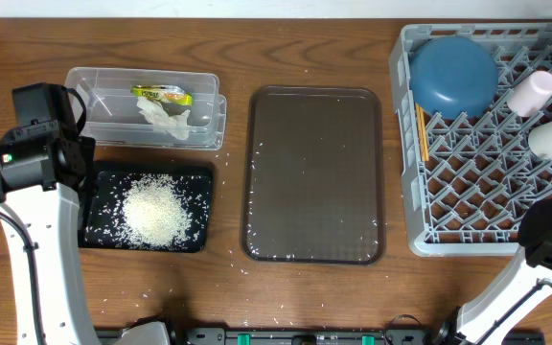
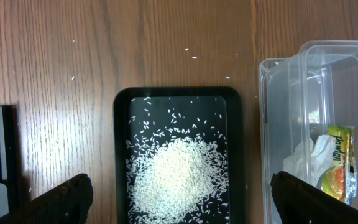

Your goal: Sort waste into correct bins and load items into the dishwasher rack

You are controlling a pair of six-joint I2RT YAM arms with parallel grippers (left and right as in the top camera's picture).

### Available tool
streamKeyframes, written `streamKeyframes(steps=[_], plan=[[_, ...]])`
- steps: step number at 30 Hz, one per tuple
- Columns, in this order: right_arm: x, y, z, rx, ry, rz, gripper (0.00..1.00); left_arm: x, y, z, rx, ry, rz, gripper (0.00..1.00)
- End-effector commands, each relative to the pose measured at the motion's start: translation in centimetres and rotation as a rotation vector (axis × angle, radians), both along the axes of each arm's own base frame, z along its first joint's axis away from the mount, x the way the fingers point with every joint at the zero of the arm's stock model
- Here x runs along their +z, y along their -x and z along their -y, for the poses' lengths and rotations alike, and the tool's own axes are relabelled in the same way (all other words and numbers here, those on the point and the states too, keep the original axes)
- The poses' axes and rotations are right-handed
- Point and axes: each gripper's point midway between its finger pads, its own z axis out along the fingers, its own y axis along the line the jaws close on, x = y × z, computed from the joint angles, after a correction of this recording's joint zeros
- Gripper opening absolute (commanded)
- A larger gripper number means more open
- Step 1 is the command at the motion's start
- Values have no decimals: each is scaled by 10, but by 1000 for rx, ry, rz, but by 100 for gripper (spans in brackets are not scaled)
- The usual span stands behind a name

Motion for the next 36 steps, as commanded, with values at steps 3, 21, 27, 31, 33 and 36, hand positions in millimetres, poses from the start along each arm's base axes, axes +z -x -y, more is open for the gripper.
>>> streamKeyframes(steps=[3, 21, 27, 31, 33, 36], plan=[[-3, 3, 7, -19, -1, -5, 99, 4, 5, 0, 6, -9, 10, 94], [-3, 3, 7, -19, -1, -5, 99, 63, 41, 9, 7, -73, 253, 95], [-3, 3, 7, -19, -1, -5, 99, 62, 39, 12, -6, -71, 250, 95], [-3, 3, 7, -19, -1, -5, 99, 68, 38, 24, -57, -70, 279, 95], [-3, 3, 7, -19, -1, -5, 99, 71, 38, 30, -83, -70, 296, 95], [-3, 3, 7, -19, -1, -5, 99, 75, 41, 35, -105, -72, 318, 95]])
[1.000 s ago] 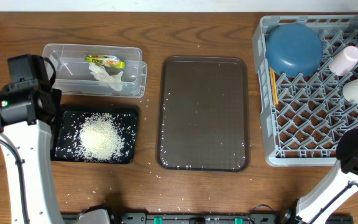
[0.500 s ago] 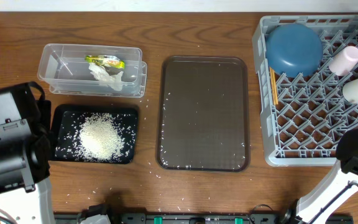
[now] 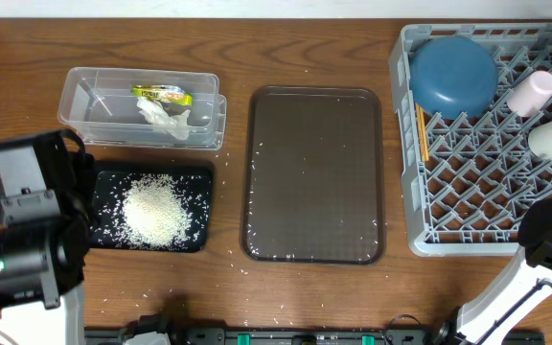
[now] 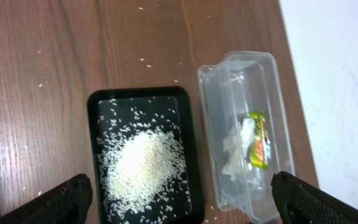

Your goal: Sort waste into correct bins and load items into the dishwasher rack

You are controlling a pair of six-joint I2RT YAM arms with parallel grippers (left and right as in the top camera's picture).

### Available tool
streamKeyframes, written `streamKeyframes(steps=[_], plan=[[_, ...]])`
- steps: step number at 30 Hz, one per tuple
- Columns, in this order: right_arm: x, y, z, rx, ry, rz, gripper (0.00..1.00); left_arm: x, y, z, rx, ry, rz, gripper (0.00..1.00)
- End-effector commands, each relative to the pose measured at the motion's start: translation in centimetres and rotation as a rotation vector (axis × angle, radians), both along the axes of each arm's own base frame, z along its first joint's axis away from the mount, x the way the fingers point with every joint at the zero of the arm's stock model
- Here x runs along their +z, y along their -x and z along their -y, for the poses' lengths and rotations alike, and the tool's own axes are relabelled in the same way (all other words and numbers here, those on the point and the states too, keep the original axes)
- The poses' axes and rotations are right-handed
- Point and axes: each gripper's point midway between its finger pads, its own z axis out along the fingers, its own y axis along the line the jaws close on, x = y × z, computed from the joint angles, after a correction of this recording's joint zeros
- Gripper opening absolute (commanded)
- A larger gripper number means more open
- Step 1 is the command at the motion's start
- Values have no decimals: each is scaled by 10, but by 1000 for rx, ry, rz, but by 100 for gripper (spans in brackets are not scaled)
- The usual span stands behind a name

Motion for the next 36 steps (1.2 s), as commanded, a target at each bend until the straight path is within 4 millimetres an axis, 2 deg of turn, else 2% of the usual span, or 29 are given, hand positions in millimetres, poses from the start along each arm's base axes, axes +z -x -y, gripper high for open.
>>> streamKeyframes(steps=[1, 4, 8, 12, 14, 16, 19, 21, 24, 28, 31, 36], plan=[[-3, 3, 7, -19, -1, -5, 99, 5, 6, 4, -14, -10, 22, 95], [-3, 3, 7, -19, -1, -5, 99, 0, 13, 5, -14, -11, 21, 95], [-3, 3, 7, -19, -1, -5, 99, -17, 25, 7, -15, -6, -4, 95], [-3, 3, 7, -19, -1, -5, 99, -44, 38, 10, -18, 7, -53, 95], [-3, 3, 7, -19, -1, -5, 99, -63, 41, 18, -43, 50, -83, 95], [-3, 3, 7, -19, -1, -5, 99, -73, 41, 17, -41, 49, -89, 95], [-3, 3, 7, -19, -1, -5, 99, -85, 33, 13, -35, 28, -61, 95], [-3, 3, 7, -19, -1, -5, 99, -91, 21, 12, -88, -9, -34, 95], [-3, 3, 7, -19, -1, -5, 99, -101, -7, 18, -274, -104, 2, 95], [-3, 3, 7, -19, -1, -5, 99, -111, -38, 34, -515, -220, 104, 95], [-3, 3, 7, -19, -1, -5, 99, -118, -46, 43, -613, -288, 163, 95], [-3, 3, 7, -19, -1, -5, 99, -138, -42, 50, -672, -356, 214, 95]])
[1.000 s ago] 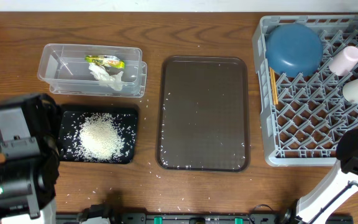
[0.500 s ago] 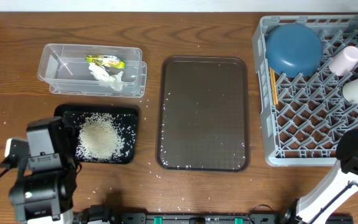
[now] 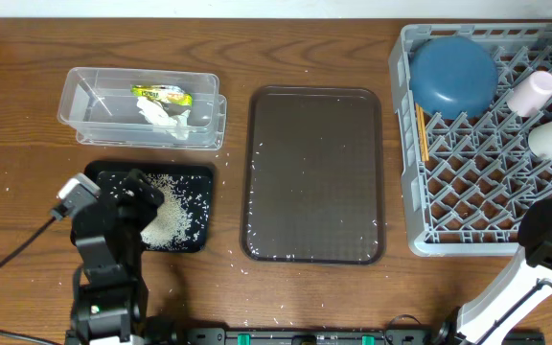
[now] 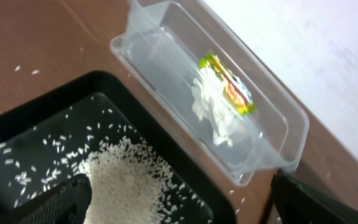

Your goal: Sort waste into correct bins and load items into the dishwasher rack

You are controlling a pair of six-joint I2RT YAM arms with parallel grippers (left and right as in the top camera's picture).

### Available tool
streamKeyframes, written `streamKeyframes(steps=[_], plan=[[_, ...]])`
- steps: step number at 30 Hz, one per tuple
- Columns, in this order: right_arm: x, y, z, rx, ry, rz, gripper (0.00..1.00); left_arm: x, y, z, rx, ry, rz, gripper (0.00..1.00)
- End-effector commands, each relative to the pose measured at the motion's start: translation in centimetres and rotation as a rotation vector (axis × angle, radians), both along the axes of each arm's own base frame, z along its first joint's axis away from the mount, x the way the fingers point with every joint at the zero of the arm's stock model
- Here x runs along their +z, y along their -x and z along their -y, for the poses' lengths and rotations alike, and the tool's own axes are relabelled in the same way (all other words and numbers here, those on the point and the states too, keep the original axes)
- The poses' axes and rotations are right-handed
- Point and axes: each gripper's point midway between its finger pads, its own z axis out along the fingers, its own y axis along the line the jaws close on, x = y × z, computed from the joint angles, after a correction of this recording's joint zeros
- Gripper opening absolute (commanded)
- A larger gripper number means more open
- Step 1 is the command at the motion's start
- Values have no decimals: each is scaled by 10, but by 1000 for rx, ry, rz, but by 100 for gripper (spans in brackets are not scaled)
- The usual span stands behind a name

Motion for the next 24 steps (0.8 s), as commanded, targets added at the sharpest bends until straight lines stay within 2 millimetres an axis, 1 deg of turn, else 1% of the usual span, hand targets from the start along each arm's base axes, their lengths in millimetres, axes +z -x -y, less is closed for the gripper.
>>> streamKeyframes(steps=[1, 3, 7, 15, 19, 24], plan=[[-3, 3, 7, -19, -1, -5, 99, -12, 3, 13, -122, -101, 14, 95], [-3, 3, 7, -19, -1, -5, 99, -14, 2, 19, -159, -142, 51, 95], [-3, 3, 7, -19, -1, -5, 99, -10, 0, 31, -218, -215, 161, 95], [-3, 3, 7, -19, -1, -5, 99, -9, 7, 32, -205, -240, 291, 95], [-3, 3, 7, -19, -1, -5, 99, -11, 10, 32, -201, -246, 331, 95], [-3, 3, 7, -19, -1, -5, 99, -8, 12, 32, -195, -254, 389, 95]])
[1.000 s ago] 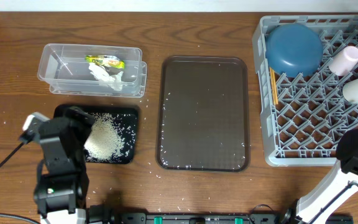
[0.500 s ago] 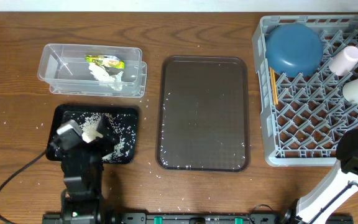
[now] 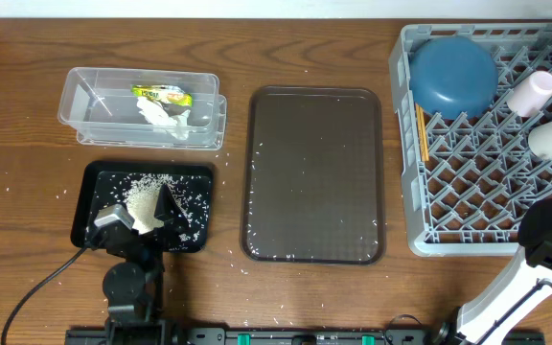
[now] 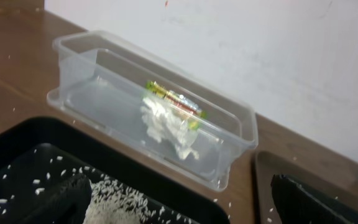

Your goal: Sort waste into correct bins and load items into the dishwasher rack

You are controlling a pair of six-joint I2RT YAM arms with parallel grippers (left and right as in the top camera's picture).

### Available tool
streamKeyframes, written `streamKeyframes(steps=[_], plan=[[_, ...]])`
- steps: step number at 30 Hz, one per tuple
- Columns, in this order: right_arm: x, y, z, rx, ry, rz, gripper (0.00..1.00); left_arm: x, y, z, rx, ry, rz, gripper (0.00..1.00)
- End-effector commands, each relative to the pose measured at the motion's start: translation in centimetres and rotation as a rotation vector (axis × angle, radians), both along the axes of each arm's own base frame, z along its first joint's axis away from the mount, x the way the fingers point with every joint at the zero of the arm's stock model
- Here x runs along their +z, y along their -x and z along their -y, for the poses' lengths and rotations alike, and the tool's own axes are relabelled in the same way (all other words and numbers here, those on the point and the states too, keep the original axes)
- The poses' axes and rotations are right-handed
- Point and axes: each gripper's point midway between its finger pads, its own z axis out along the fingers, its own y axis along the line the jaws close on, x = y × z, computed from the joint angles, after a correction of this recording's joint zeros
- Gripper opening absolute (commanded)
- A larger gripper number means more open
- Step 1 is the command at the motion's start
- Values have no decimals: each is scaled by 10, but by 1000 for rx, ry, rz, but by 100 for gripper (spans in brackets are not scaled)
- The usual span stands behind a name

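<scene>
My left gripper (image 4: 180,208) is open and empty, low over the near part of the black tray (image 4: 23,146), with its fingertips (image 4: 64,199) spread wide. A pile of white rice (image 4: 126,205) lies in that tray. Behind it stands the clear plastic bin (image 4: 225,134), holding a yellow-green wrapper (image 4: 174,101) and a crumpled tissue (image 4: 166,127). Overhead, the left arm (image 3: 132,273) is folded down at the table's front edge. The dish rack (image 3: 492,144) at the right holds a blue bowl (image 3: 453,72). My right gripper is out of view.
A bare brown serving tray (image 3: 314,172) lies mid-table. The rack also holds a pink cup (image 3: 531,92), a white cup and chopsticks (image 3: 422,132). Loose rice grains dot the wood. The right arm's body sits at the front right corner.
The left arm has dropped further back and lower at the table's front edge. Its camera now looks nearly level across the black tray to the bin and wall. The gripper stays open.
The left arm first stood at the left of the black tray, open gripper looking straight down on the rice. Then it was higher and nearer the front. Later it was at the front edge, tilting up, and now it is folded low there. Nothing on the table moved.
</scene>
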Motion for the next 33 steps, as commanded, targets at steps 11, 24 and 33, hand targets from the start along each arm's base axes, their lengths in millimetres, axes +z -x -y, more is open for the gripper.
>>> streamKeyframes(steps=[11, 24, 33], plan=[[-3, 3, 7, -19, -1, -5, 99, -23, 4, 3, -22, -56, -51, 95], [-3, 3, 7, -19, -1, -5, 99, -23, 3, 8, -62, -119, -58, 95], [-3, 3, 7, -19, -1, -5, 99, -23, 3, 8, -62, -119, -58, 95]])
